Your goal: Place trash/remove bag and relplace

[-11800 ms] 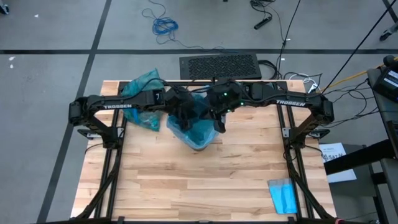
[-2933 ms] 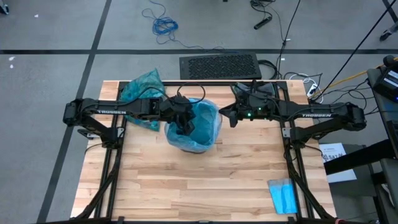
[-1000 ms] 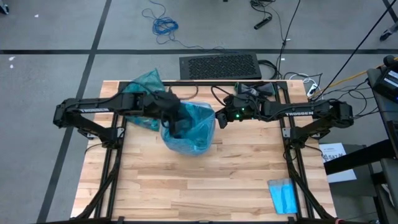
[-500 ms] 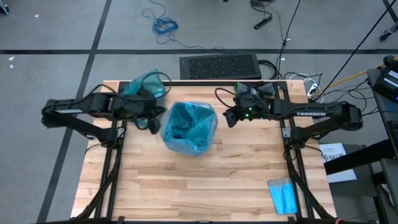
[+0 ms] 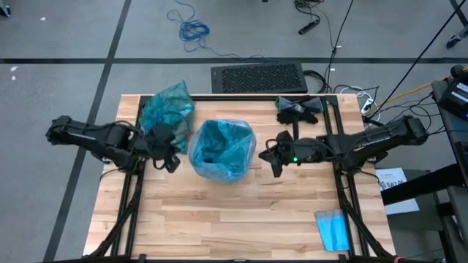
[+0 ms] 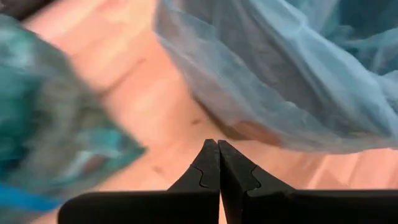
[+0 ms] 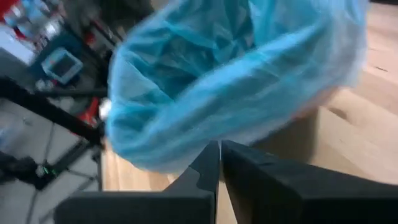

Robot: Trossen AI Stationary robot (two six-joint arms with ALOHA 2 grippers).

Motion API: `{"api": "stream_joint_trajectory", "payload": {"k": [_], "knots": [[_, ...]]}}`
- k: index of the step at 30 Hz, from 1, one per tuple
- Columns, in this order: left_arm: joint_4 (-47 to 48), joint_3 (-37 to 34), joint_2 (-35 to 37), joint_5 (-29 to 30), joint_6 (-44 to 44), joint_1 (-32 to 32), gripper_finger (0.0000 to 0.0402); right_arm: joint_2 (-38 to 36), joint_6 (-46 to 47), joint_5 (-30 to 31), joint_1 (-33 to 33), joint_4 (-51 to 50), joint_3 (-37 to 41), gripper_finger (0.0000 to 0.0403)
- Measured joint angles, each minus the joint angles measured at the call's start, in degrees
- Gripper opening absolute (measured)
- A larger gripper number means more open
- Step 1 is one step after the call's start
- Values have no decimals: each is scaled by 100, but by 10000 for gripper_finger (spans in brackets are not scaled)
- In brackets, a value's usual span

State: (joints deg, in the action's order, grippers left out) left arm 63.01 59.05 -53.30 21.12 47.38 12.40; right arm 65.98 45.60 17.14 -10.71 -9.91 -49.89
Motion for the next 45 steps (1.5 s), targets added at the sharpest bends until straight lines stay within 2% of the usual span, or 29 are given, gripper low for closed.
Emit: {"api": "stream_joint_trajectory", "payload": {"k": [6,13,22,26,29,35,41,45], "knots": [[-1443,-925,147,-79,317,277,0,417,183,116,-143,586,-2,2],[-2777,-1076,-349,-95,-12,253,0,859,348,16,-87,878,-2,0],[-3424,-1083,-1039,-222,-706,-399,0,909,123,-93,507,780,2,0],[-3596,-1083,-1125,-527,-1070,-897,0,903,-104,-342,911,558,2,0],[-3660,-1083,-1126,-756,-1179,-1094,0,802,-104,-362,1034,179,2,0],[-3613,-1072,-813,-940,-1178,-1044,0,354,-326,-407,939,-90,2,0],[-3609,-1031,-141,-957,-1174,-891,0,-412,-728,-397,943,-101,2,0],[-3737,-1021,457,-885,-1397,-723,0,-1065,-1374,-520,912,-101,2,0]]}}
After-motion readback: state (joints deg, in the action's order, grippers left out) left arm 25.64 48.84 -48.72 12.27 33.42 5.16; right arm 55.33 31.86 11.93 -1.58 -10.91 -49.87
